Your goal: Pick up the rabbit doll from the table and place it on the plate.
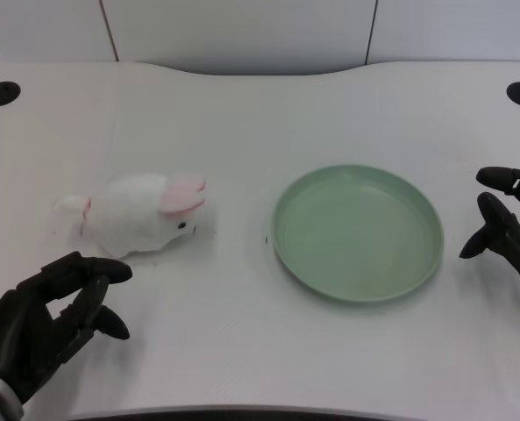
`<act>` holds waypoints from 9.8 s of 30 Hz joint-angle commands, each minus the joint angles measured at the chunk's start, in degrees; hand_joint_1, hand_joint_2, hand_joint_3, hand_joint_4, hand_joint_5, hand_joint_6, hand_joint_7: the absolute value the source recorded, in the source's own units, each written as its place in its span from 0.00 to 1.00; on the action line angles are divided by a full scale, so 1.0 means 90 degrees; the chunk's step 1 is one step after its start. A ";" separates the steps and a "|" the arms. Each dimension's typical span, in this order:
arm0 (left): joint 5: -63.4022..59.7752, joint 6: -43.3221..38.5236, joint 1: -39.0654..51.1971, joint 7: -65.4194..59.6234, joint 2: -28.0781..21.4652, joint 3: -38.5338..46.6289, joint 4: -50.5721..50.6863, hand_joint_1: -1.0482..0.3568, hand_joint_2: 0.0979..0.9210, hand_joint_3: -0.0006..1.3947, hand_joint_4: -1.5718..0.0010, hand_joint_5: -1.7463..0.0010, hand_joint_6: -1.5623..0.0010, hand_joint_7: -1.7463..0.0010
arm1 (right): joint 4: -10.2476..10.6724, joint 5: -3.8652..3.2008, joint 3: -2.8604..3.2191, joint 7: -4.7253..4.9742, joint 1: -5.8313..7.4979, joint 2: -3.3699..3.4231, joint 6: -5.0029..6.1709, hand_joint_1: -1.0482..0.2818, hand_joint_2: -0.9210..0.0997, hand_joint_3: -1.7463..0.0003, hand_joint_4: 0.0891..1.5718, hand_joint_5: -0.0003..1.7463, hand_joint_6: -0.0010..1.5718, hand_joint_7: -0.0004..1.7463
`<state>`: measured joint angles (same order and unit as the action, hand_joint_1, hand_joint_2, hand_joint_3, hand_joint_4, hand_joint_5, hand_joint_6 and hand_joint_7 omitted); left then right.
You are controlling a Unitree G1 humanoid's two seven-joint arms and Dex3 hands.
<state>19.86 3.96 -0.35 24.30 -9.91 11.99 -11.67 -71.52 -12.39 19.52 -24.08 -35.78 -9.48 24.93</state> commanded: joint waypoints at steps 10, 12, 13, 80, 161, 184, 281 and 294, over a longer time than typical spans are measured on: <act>0.0025 0.0010 0.0081 0.0023 -0.0067 0.0054 -0.0013 0.26 1.00 0.30 0.62 0.06 0.57 0.44 | 0.0068 -0.0035 0.0036 0.0035 0.0073 -0.0058 0.0022 0.43 0.00 0.84 0.53 0.84 0.48 0.67; 0.0049 0.0031 0.0085 0.0014 -0.0058 0.0065 -0.0011 0.27 1.00 0.29 0.62 0.06 0.57 0.45 | 0.0062 -0.0052 0.0048 -0.0011 0.0083 -0.0059 0.0039 0.43 0.00 0.84 0.53 0.84 0.48 0.67; 0.0051 0.0019 0.0087 0.0011 -0.0056 0.0069 -0.0018 0.26 1.00 0.29 0.61 0.06 0.56 0.45 | 0.0058 -0.0034 0.0036 0.0012 0.0082 -0.0063 0.0033 0.43 0.00 0.83 0.53 0.84 0.48 0.67; -0.6136 -0.1111 -0.6023 -0.0286 -0.1078 -0.3986 -0.5740 0.00 0.72 0.00 1.00 1.00 0.99 1.00 | 0.0273 -0.0186 0.0148 -0.0176 0.0310 -0.0048 0.0010 0.43 0.00 0.84 0.52 0.82 0.48 0.67; -0.6688 -0.1925 -0.6880 -0.3817 -0.0861 -0.4711 -0.6675 0.57 0.98 0.03 0.58 0.40 0.33 0.90 | 0.0597 -0.0541 0.0218 -0.0457 0.0606 0.0139 0.0040 0.42 0.00 0.85 0.52 0.84 0.46 0.70; -0.6833 -0.2365 -0.7657 -0.3679 0.1112 -0.5166 -0.6644 0.54 0.95 0.06 0.42 0.00 0.51 0.00 | 0.0589 -0.0514 0.0218 -0.0582 0.0608 0.0297 0.0157 0.43 0.00 0.84 0.52 0.82 0.46 0.68; 0.0253 -0.0032 -0.0096 0.0772 -0.0163 -0.0105 0.0196 0.31 1.00 0.29 0.72 0.15 0.51 0.91 | 0.0516 -0.0424 0.0165 -0.0291 0.0435 0.0066 -0.0173 0.41 0.00 0.85 0.54 0.82 0.49 0.66; 0.0102 -0.0677 -0.0024 0.0326 -0.0001 0.0062 -0.0159 0.37 1.00 0.37 0.65 0.15 0.42 0.85 | 0.0447 -0.0362 0.0171 -0.0277 0.0387 0.0059 -0.0142 0.39 0.00 0.86 0.53 0.82 0.50 0.65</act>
<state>21.01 -1.55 -0.64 27.97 -9.80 11.85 -12.29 -67.23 -15.36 20.86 -26.81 -31.87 -7.83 23.68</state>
